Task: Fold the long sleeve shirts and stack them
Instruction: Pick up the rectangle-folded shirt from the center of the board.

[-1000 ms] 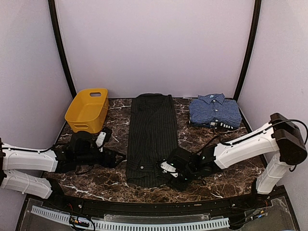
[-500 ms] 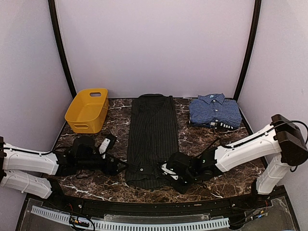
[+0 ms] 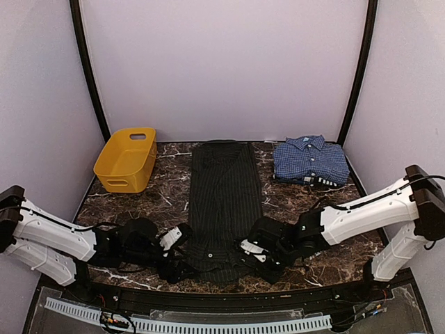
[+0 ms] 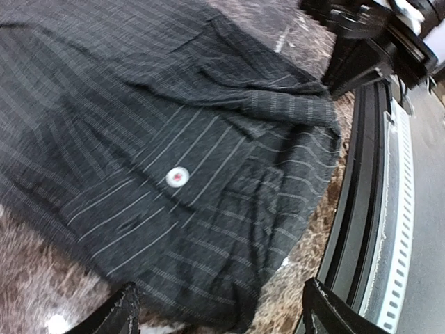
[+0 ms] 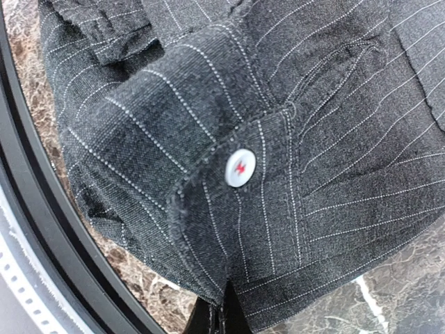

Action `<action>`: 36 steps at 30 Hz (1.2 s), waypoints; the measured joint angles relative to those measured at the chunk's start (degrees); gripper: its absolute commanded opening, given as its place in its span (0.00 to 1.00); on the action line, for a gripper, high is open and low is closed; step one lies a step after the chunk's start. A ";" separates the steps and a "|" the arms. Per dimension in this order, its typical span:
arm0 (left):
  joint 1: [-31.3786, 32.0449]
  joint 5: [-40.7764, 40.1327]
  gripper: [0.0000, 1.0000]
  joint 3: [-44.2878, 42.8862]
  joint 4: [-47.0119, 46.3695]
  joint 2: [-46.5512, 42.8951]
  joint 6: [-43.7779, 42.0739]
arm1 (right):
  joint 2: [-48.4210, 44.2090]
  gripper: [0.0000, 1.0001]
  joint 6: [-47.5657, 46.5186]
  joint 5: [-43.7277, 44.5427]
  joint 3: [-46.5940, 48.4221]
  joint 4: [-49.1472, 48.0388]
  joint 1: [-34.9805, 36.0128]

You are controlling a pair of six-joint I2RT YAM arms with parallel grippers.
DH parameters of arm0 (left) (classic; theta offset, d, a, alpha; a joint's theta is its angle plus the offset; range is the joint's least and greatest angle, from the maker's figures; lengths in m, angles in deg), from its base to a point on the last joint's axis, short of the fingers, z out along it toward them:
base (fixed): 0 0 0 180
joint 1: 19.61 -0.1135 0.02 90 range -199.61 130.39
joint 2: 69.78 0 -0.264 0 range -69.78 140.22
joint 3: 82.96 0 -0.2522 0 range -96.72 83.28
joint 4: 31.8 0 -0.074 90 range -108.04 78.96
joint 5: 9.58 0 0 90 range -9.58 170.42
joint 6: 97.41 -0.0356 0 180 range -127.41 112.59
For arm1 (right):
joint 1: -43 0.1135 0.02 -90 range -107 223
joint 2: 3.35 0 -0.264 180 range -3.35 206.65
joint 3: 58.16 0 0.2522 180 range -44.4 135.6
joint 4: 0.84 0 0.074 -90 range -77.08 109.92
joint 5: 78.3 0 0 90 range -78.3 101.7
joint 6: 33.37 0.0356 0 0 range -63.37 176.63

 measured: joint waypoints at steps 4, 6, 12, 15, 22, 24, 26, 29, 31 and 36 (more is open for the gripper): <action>2.75 -1.33 0.79 -2.25 0.00 2.29 -3.93 | -0.28 0.00 -0.44 -3.21 0.00 0.26 -1.77; 3.63 -1.86 0.79 -3.06 0.02 3.37 -5.79 | -0.42 0.00 -0.66 -4.48 -0.04 0.44 -2.60; 6.25 -2.67 0.78 -5.33 0.07 8.26 -11.43 | -2.16 0.00 -1.81 -8.04 -0.35 1.11 -4.90; 7.34 -3.67 0.74 -5.68 0.09 9.66 -13.20 | -2.84 0.00 -2.10 -9.57 -0.35 1.36 -5.64; 9.01 -7.54 0.63 -6.16 0.70 11.61 -15.41 | -3.89 0.00 -2.10 -11.82 -0.37 2.14 -6.62; 10.01 -9.64 0.55 -6.97 1.11 12.48 -15.76 | -3.93 0.00 -1.92 -12.02 -0.52 2.27 -6.78; 10.88 -11.54 0.47 -7.89 1.38 13.49 -16.15 | -3.98 0.00 -1.77 -12.24 -0.94 2.27 -6.84; 12.26 -13.97 0.30 -9.14 1.60 14.73 -16.50 | -3.98 0.00 -1.49 -12.90 -1.92 2.25 -6.84; 12.87 -14.95 0.14 -9.46 1.66 15.06 -16.06 | -4.02 0.00 -1.29 -13.33 -2.23 2.29 -6.84; 13.57 -15.61 0.00 -10.29 3.41 15.08 -16.02 | -5.51 0.00 0.15 -14.95 -2.32 2.62 -6.84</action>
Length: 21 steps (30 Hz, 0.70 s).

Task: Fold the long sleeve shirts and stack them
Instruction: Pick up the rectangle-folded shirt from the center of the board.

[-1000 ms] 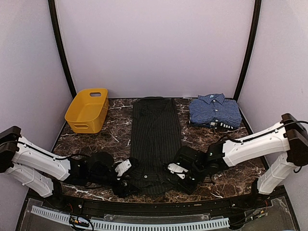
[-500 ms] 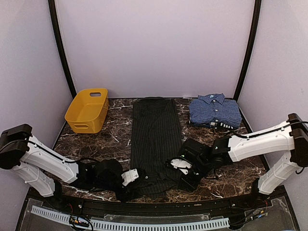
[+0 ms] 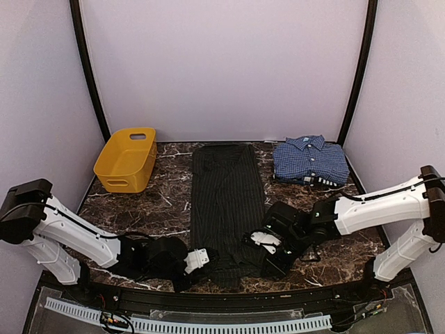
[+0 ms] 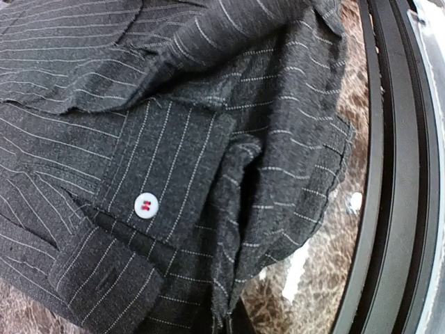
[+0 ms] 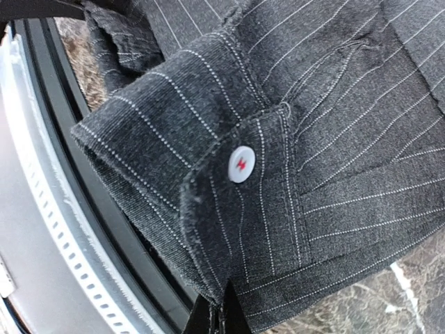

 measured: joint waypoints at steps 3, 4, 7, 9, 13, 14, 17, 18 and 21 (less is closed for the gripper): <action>0.02 2.03 0.00 -1.25 3.89 -1.53 0.61 | -1.16 0.00 1.40 -0.76 0.00 0.66 0.00; 0.02 3.34 0.00 -1.95 5.77 -2.49 1.05 | -1.53 0.00 1.99 -1.22 0.00 1.25 0.00; 0.02 8.00 0.00 -4.55 10.47 -5.66 2.58 | -3.04 0.00 3.61 -2.71 0.00 3.43 0.07; 0.04 11.04 0.00 -6.45 12.94 -6.93 3.74 | -4.15 0.00 4.68 -3.72 0.00 5.07 0.35; 0.02 17.20 0.00 -10.69 18.84 -7.61 6.10 | -6.34 0.00 6.08 -6.05 0.22 8.59 0.76; 0.02 18.49 0.00 -11.43 20.04 -7.63 6.69 | -6.69 0.00 6.12 -6.43 0.55 9.60 0.76; -0.98 21.94 0.00 -12.79 22.45 -8.07 7.76 | -6.82 0.00 5.88 -6.64 3.02 12.61 0.74; -1.46 23.04 0.00 -13.05 22.77 -8.28 8.15 | -6.69 0.00 5.64 -6.38 4.28 13.68 0.68; -6.10 26.75 0.00 -13.62 23.71 -9.18 9.55 | -5.09 0.00 3.54 -5.09 9.05 16.68 -0.26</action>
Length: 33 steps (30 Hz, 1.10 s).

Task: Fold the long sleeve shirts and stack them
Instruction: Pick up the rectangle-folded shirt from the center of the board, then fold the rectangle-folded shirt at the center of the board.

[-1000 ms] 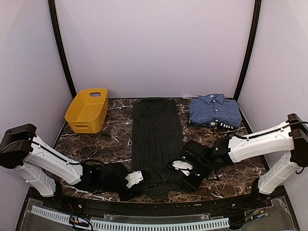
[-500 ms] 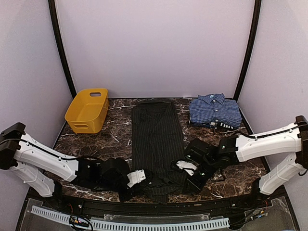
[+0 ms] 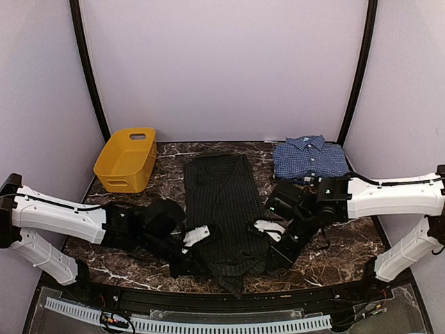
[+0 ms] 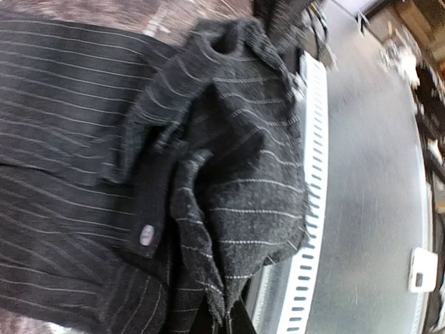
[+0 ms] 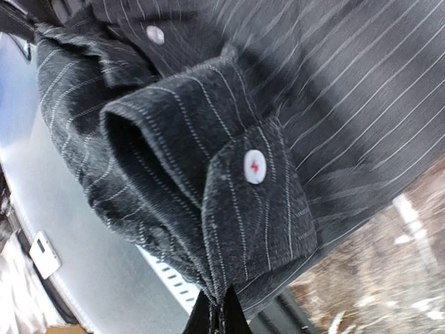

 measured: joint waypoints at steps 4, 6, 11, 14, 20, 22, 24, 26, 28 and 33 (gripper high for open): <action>-6.80 2.93 0.00 -0.42 -0.11 -0.33 1.33 | 4.83 0.02 -4.81 2.40 7.78 3.21 -3.65; -9.42 4.11 0.00 -0.59 -0.15 -0.26 1.86 | 8.15 0.05 -7.93 3.63 12.11 4.57 -6.38; -16.26 6.82 0.00 -2.10 -1.07 1.55 3.50 | 17.70 0.08 -14.25 6.86 24.61 8.22 -12.87; -21.09 7.56 0.00 -2.91 -2.19 4.17 4.63 | 22.73 0.09 -17.51 7.89 31.47 9.03 -15.54; -27.21 8.28 0.00 -6.56 -2.80 13.53 6.19 | 34.01 0.05 -22.71 9.38 43.54 11.67 -18.29; -28.39 8.28 0.00 -7.56 -2.80 15.93 6.71 | 36.94 0.09 -23.47 9.66 45.09 11.69 -19.43; -29.40 8.33 0.00 -8.98 -2.71 18.67 7.30 | 39.01 0.16 -23.61 9.99 45.07 11.50 -21.20; -30.32 8.31 0.00 -10.49 -2.67 21.35 7.87 | 38.99 0.30 -23.02 9.97 42.86 10.10 -22.99; -30.77 8.35 0.00 -11.08 -2.80 22.99 8.33 | 37.51 0.36 -21.92 9.84 38.64 7.87 -24.74; -31.17 8.68 0.00 -11.23 -2.75 24.35 9.46 | 30.34 0.52 -16.44 9.49 25.35 0.76 -27.39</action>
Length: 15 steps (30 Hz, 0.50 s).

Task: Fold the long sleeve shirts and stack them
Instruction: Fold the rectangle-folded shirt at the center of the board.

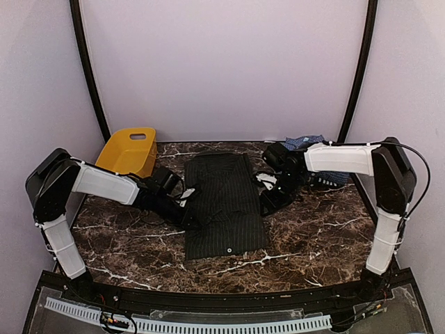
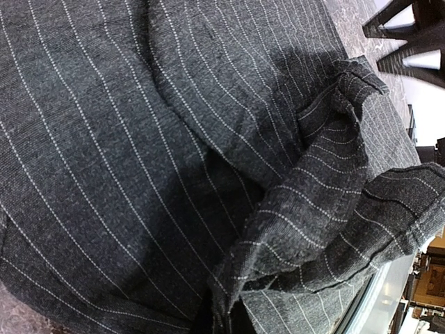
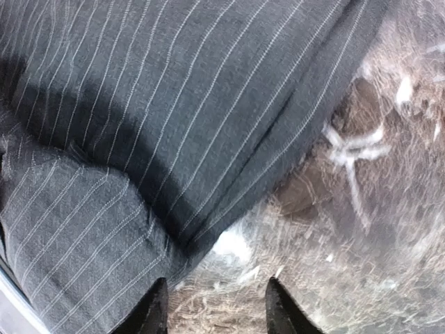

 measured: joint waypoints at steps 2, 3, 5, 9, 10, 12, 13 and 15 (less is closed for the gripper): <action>0.00 0.02 0.00 0.00 -0.07 0.00 0.22 | -3.15 0.57 2.64 -0.98 -4.57 -3.30 0.00; 0.00 0.00 0.00 0.00 -0.04 0.00 0.31 | -4.70 0.59 3.98 -1.73 -6.67 -5.01 0.00; 0.00 -0.02 0.00 0.00 -0.04 0.00 0.57 | -7.21 0.61 6.47 -3.63 -10.16 -8.79 0.00; 0.00 -0.04 0.00 0.00 -0.07 0.00 0.85 | -8.70 0.56 10.36 -6.49 -14.14 -15.10 0.00; 0.00 -0.04 0.00 0.00 -0.04 0.00 0.90 | -8.59 0.55 11.08 -7.04 -14.82 -16.35 0.00; 0.00 -0.09 0.00 0.00 -0.04 0.00 0.92 | -8.24 0.51 12.09 -8.15 -15.76 -18.16 0.00; 0.00 -0.15 0.00 0.00 -0.04 0.00 0.92 | -7.85 0.48 12.85 -8.98 -16.13 -19.19 0.00; 0.00 -0.22 0.00 0.00 -0.04 0.04 0.92 | -7.17 0.42 13.53 -10.01 -16.52 -20.76 0.00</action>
